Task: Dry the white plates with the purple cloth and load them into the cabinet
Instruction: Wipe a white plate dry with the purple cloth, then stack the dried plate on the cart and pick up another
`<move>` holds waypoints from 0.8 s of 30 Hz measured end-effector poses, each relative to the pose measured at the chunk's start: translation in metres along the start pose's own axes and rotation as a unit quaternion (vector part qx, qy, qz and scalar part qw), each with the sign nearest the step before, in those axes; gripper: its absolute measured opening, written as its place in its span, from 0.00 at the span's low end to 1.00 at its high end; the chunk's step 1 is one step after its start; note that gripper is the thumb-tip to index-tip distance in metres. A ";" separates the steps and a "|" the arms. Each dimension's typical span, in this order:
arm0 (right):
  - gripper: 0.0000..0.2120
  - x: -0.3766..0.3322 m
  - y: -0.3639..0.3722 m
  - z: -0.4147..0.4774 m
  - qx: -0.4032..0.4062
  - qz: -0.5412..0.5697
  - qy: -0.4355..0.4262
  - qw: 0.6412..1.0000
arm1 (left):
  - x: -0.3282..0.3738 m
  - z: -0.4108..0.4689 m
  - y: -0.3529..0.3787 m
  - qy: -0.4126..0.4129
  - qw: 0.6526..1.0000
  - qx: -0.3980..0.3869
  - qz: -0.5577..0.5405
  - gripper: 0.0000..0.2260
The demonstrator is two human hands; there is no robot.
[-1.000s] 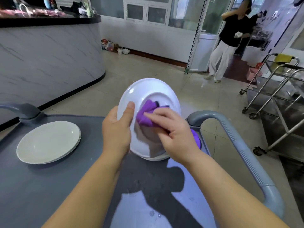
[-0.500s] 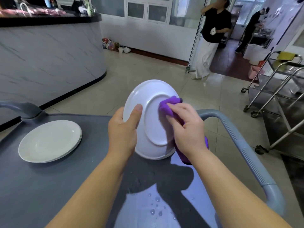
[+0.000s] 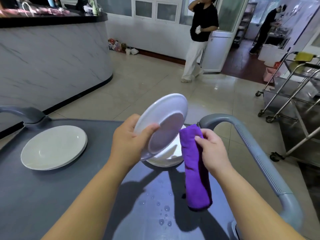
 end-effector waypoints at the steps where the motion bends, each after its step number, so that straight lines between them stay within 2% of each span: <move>1: 0.11 0.001 -0.007 0.004 0.029 -0.008 0.026 0.999 | 0.000 -0.002 0.004 0.018 0.999 -0.014 0.028 0.13; 2: 0.11 0.000 -0.012 0.007 0.045 -0.009 0.042 0.998 | 0.001 -0.004 0.007 0.044 0.996 -0.029 0.068 0.18; 4: 0.13 0.001 -0.014 0.013 0.023 0.024 0.073 0.997 | 0.007 -0.007 0.016 0.133 0.977 -0.057 0.156 0.24; 7: 0.33 0.003 -0.007 0.014 -0.056 0.066 0.135 0.987 | 0.023 -0.019 0.031 0.314 0.911 -0.077 0.256 0.22; 8: 0.35 0.001 -0.004 0.012 -0.073 0.076 0.144 0.984 | 0.025 -0.023 0.035 0.351 0.893 -0.081 0.270 0.21; 9: 0.32 0.001 -0.004 0.011 -0.070 0.084 0.152 0.982 | 0.026 -0.025 0.038 0.375 0.882 -0.088 0.272 0.21; 11: 0.16 0.002 -0.006 0.008 -0.042 0.088 0.155 0.983 | 0.026 -0.027 0.041 0.411 0.866 -0.092 0.271 0.22; 13: 0.10 0.003 -0.011 0.002 -0.007 0.067 0.163 0.984 | 0.024 -0.028 0.044 0.427 0.855 -0.097 0.279 0.28; 16: 0.09 0.012 -0.012 -0.004 0.031 0.099 0.173 0.979 | 0.012 -0.024 0.048 0.384 0.870 -0.140 0.275 0.35; 18: 0.08 0.014 -0.014 -0.005 0.056 0.120 0.156 0.979 | -0.001 -0.017 0.042 0.292 0.919 -0.137 0.225 0.31; 20: 0.12 0.009 -0.016 -0.005 0.072 0.129 0.118 0.982 | -0.011 -0.014 0.023 0.198 0.960 -0.037 0.192 0.19; 21: 0.15 0.005 -0.017 -0.004 0.074 0.135 0.095 0.984 | -0.015 -0.014 0.011 0.153 0.969 0.029 0.191 0.16; 22: 0.14 0.000 -0.018 -0.004 0.075 0.138 0.077 0.985 | -0.021 -0.015 0.001 0.097 0.975 0.076 0.185 0.17; 23: 0.11 -0.004 -0.019 -0.004 0.075 0.136 0.065 0.986 | -0.029 -0.016 -0.007 0.019 0.982 0.091 0.163 0.21; 24: 0.10 -0.007 -0.019 -0.004 0.068 0.132 0.054 0.987 | -0.038 -0.017 -0.009 -0.064 0.988 0.075 0.120 0.25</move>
Point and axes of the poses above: each hand's wrist, its own z-axis towards the middle knuckle, its own y-axis out of the palm, x = y × z, the point moved 7 cm from there along z, towards the middle knuckle, and after that the axes turned 5 degrees about -y, right-handed, at the moved point
